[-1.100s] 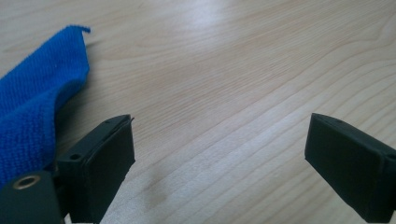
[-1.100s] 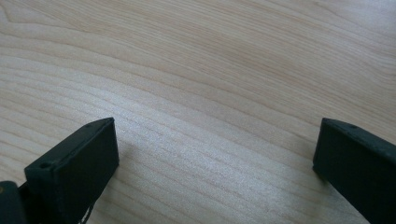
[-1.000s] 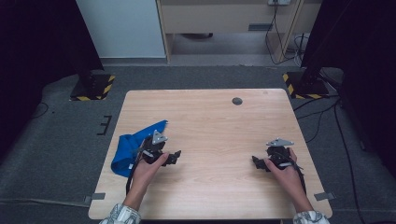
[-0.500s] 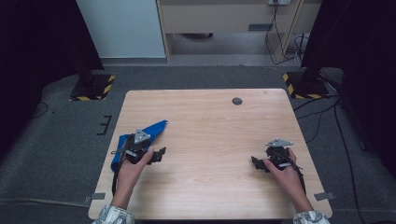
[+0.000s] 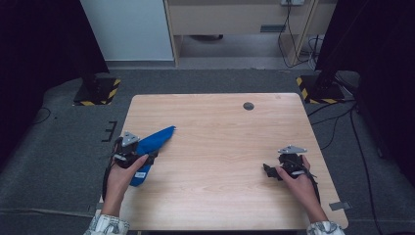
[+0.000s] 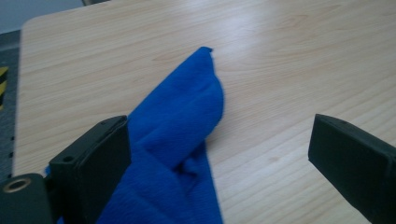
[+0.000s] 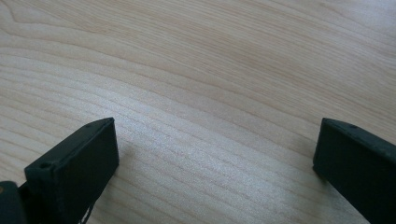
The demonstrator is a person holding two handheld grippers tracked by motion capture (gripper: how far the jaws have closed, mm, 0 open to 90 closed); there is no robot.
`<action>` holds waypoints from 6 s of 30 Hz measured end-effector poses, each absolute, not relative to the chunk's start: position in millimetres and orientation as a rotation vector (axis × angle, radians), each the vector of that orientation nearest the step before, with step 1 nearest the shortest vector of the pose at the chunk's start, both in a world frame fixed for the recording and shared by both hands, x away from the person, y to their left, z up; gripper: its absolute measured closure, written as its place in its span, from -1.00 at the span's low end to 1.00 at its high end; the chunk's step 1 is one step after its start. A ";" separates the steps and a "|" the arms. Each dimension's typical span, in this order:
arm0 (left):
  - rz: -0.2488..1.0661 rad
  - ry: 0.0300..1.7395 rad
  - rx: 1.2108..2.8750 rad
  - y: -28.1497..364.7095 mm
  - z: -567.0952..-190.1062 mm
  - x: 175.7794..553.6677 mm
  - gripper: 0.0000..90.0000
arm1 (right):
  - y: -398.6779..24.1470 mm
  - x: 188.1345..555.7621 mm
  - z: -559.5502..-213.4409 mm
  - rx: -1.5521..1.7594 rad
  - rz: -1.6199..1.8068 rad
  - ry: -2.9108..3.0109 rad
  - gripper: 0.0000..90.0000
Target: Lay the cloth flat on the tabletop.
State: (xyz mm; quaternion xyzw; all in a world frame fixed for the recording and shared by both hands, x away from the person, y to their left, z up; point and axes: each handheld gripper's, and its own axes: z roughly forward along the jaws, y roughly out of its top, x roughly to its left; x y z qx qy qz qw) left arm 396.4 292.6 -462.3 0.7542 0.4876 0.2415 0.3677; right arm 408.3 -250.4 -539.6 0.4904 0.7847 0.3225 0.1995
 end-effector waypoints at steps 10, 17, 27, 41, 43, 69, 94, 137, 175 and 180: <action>0.636 1.409 1.935 328.6 -485.5 400.2 -0.88 | -250.3 408.7 -539.6 1.368 0.905 2.197 -0.99; 0.597 1.454 1.951 333.5 -503.3 404.9 -0.84 | -250.2 409.2 -539.7 1.358 0.905 2.200 -0.99; 0.547 1.480 2.014 327.7 -519.3 411.1 -0.62 | -250.0 409.6 -539.6 1.358 0.907 2.203 -0.99; 0.596 1.458 2.047 322.1 -520.2 413.0 0.18 | -249.9 409.6 -539.6 1.358 0.908 2.204 -0.99; 0.592 1.461 2.044 322.9 -518.8 412.8 0.32 | -249.9 409.7 -539.6 1.358 0.909 2.204 -0.99; 0.489 1.207 2.053 271.3 -496.3 405.7 0.59 | -249.4 410.1 -539.6 1.353 0.912 2.209 -0.99; 0.331 0.936 2.124 154.6 -494.1 410.7 0.58 | -241.0 407.9 -534.1 1.305 0.951 2.229 -0.67; 0.376 0.899 2.022 122.7 -472.1 411.1 -0.55 | -169.1 385.6 -502.4 0.882 1.228 2.348 0.19; 0.350 1.012 2.075 168.4 -498.8 409.2 0.89 | -178.1 390.5 -498.5 0.970 1.159 2.398 0.95; 0.392 1.036 2.129 165.0 -511.4 418.5 0.86 | -188.7 385.1 -496.2 1.006 1.128 2.405 0.95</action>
